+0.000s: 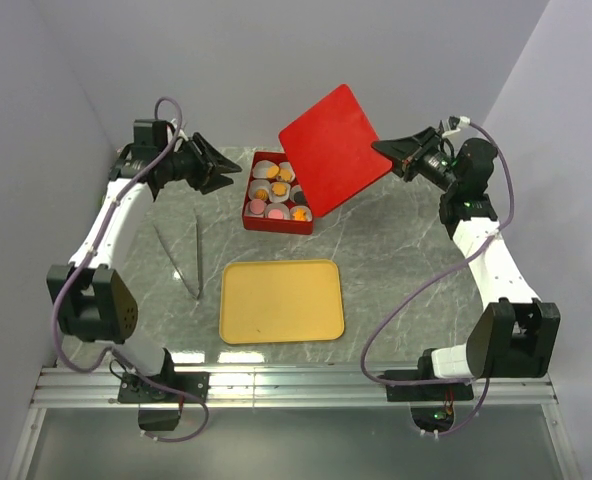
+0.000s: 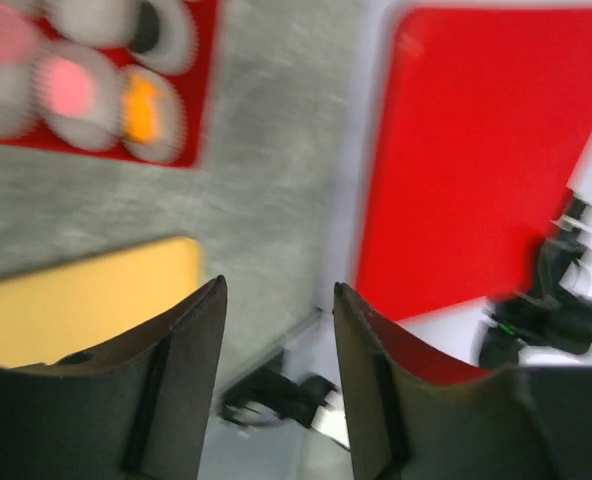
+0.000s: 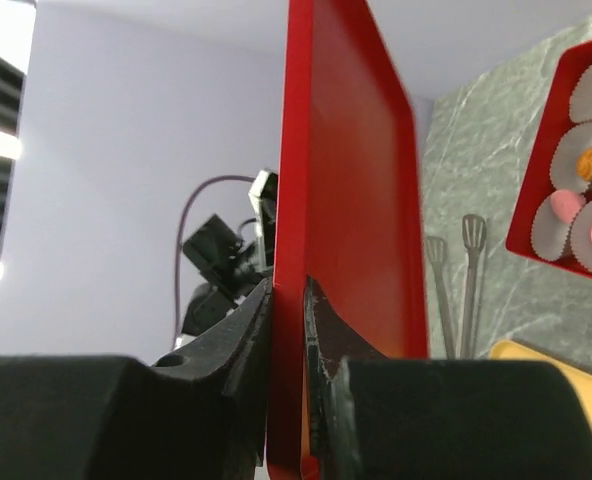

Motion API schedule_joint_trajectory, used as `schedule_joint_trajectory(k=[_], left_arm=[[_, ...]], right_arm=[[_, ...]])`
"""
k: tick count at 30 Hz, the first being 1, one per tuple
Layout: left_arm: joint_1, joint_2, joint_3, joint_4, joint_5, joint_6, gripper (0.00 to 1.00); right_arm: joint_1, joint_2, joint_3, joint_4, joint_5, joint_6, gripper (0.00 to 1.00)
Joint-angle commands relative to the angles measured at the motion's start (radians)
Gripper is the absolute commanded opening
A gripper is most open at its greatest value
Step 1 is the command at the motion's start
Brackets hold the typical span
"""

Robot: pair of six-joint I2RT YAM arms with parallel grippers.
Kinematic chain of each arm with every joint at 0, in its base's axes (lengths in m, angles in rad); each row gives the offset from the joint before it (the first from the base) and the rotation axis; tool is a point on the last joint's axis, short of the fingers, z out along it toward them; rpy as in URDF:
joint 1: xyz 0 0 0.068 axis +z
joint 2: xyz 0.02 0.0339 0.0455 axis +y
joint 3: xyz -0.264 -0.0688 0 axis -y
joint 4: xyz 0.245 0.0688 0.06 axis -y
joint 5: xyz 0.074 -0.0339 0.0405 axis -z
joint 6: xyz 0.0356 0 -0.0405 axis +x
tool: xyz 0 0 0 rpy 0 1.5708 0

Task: Pack the cookies

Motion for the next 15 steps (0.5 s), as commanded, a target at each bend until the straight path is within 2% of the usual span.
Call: schedule_joint_trajectory(k=[1,6,9,15], left_arm=[[-0.020,0.073,0.096,-0.135,-0.206,0.165,0.51],[-0.098,0.286,0.232,-0.241,-0.401,0.281,0.48],[-0.130,0.414,0.390,-0.323,-0.515,0.314,0.48],[-0.149,0.598,0.582,-0.385,-0.623,0.349,0.48]], right_arm=[[-0.034,-0.005,-0.039,0.160,-0.006,0.117,0.00],[-0.069,0.009,-0.197,0.425,0.000,0.342,0.00],[-0.084,0.019,-0.248,0.511,0.003,0.416,0.00],[-0.092,0.010,-0.257,0.478,-0.014,0.392,0.00]])
